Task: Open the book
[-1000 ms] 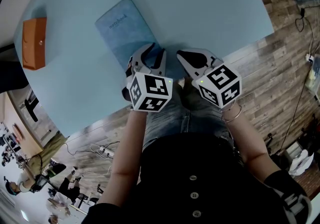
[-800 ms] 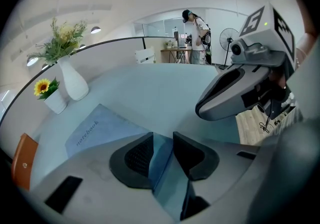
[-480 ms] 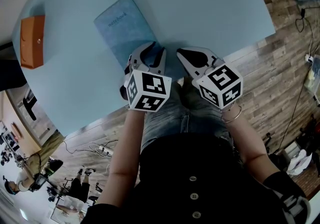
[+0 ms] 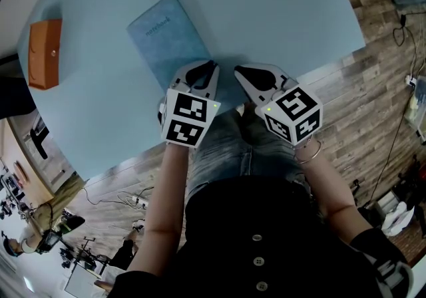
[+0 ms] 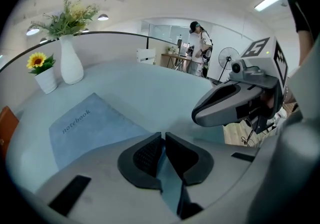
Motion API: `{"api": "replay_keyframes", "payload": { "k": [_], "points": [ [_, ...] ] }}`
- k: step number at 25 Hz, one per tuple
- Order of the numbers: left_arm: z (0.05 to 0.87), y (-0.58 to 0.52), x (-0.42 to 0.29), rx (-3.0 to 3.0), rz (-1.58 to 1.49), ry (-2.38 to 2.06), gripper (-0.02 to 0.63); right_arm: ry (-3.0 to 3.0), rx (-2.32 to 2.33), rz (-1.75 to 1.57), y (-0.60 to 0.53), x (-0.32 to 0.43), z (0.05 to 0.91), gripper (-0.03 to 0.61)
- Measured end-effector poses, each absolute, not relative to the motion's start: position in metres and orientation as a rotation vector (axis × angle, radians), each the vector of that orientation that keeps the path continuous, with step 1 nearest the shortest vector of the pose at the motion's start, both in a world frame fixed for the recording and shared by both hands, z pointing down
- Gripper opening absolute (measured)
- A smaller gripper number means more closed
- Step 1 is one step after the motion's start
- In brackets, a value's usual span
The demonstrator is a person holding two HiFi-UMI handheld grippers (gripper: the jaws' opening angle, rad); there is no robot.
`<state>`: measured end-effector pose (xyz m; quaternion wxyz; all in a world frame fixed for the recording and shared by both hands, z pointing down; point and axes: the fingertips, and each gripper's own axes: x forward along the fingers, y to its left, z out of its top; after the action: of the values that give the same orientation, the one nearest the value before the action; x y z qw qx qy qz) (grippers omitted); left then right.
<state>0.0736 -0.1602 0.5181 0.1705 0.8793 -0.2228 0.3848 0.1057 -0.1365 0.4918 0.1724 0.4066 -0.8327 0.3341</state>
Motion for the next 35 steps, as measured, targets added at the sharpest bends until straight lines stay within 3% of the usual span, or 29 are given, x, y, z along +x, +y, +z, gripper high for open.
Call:
{"api": "replay_keyframes", "payload": {
  "k": [11, 35],
  "points": [
    [0.507, -0.156, 0.074, 2.557, 1.176, -0.742, 0.017, -2.396, 1.131, 0.912, -0.139, 0.106, 0.481, 0.003],
    [0.432, -0.160, 0.041, 2.637, 0.929, -1.021, 0.014, -2.518, 0.914, 0.748, -0.156, 0.081, 0.450, 0.003]
  ]
}}
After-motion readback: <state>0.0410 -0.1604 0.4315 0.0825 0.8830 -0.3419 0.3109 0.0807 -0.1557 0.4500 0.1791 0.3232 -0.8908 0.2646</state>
